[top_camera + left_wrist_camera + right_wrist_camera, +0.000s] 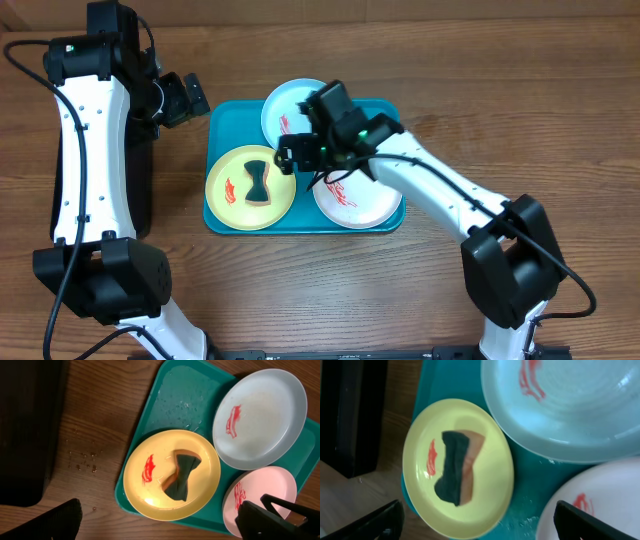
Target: Clean dirty plates on tray and stack at the side
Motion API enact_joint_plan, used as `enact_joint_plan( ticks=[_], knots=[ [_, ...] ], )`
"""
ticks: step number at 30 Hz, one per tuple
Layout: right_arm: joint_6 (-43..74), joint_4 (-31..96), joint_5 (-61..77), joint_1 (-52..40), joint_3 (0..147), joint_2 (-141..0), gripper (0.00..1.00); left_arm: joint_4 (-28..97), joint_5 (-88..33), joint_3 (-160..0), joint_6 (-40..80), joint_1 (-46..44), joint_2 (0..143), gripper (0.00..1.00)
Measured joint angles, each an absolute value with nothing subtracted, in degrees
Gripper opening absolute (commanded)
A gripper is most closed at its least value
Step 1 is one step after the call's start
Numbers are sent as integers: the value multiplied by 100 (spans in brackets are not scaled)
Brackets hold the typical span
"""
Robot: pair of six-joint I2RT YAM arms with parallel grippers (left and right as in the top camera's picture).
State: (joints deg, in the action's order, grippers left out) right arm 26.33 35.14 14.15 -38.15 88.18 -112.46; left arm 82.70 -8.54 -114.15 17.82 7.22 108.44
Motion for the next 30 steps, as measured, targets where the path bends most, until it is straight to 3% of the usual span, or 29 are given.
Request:
enact_joint_plan(
  ticks=[2,6,23,30],
  knots=[
    [2617,3345,1074,-4001,8840,-11246,89,8272,-854,-11415,1782,722,10844,100],
    [2554,3197,633,-4296,8866,-11338,49,8477,-880,-11415,1782,722,10844,100],
    [2849,3306,-248,-4447,8901,-12095,47,8370,-1194,-11415,1693,676,10844,100],
    [2939,3299,-318,-4480,8901,-12173,39,8224,-1201,-11008,1500,440,10860,92]
  ],
)
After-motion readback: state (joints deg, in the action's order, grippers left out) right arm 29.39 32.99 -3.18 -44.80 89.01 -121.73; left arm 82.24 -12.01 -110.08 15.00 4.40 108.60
